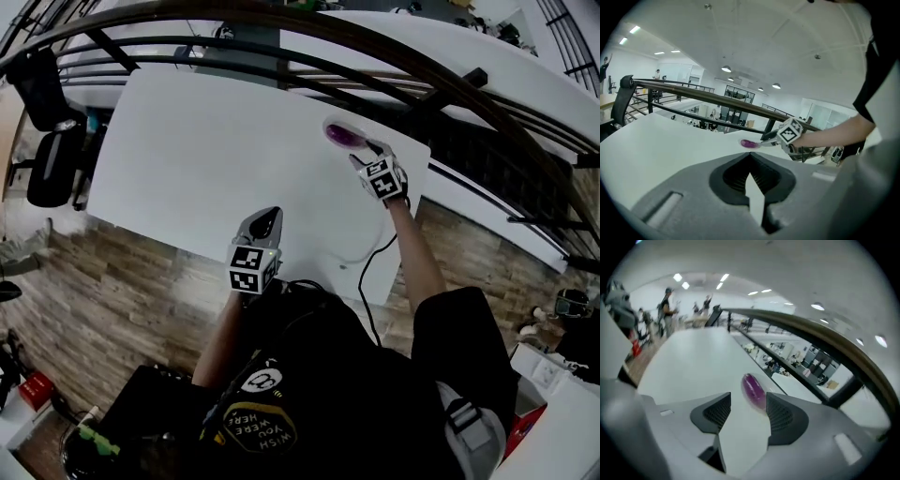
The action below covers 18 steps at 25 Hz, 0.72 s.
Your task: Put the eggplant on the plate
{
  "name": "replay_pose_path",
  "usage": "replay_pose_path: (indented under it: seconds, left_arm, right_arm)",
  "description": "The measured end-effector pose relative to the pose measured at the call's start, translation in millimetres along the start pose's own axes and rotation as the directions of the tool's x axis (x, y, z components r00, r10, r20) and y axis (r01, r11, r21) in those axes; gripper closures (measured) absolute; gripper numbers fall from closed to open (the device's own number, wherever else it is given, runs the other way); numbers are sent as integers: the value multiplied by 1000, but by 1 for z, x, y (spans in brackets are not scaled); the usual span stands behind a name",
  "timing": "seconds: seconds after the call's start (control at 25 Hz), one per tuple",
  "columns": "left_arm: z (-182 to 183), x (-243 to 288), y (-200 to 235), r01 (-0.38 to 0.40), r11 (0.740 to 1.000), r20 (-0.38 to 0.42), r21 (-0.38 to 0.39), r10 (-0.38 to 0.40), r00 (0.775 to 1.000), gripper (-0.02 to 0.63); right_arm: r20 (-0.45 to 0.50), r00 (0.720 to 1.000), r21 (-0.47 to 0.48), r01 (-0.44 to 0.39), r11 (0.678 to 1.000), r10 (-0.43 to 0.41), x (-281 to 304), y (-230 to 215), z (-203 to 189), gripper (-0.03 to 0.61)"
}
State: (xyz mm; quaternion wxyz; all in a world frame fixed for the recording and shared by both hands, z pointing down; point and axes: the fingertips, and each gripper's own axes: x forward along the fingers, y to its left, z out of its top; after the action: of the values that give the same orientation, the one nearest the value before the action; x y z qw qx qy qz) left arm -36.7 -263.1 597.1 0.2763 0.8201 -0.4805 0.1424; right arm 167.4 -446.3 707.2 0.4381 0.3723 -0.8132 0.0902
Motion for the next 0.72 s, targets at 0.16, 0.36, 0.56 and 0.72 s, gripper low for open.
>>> replay_pose_path:
  seconds: [0.16, 0.36, 0.56, 0.72]
  left_arm:
    - [13, -3, -10, 57, 998, 17, 40, -57, 998, 609]
    - [43, -9, -48, 125, 978, 86, 165, -140, 986, 609]
    - [72, -20, -63, 155, 963, 157, 221, -192, 969, 609]
    - [79, -29, -88, 177, 953, 180, 246, -224, 958, 609]
  right_arm:
    - [275, 959, 438, -59, 897, -71, -109, 90, -5, 418]
    - [408, 883, 597, -66, 800, -232, -217, 145, -9, 532]
    - [509, 779, 627, -45, 778, -366, -268, 142, 31, 577]
    - [524, 762, 596, -9, 803, -380, -283, 138, 40, 578]
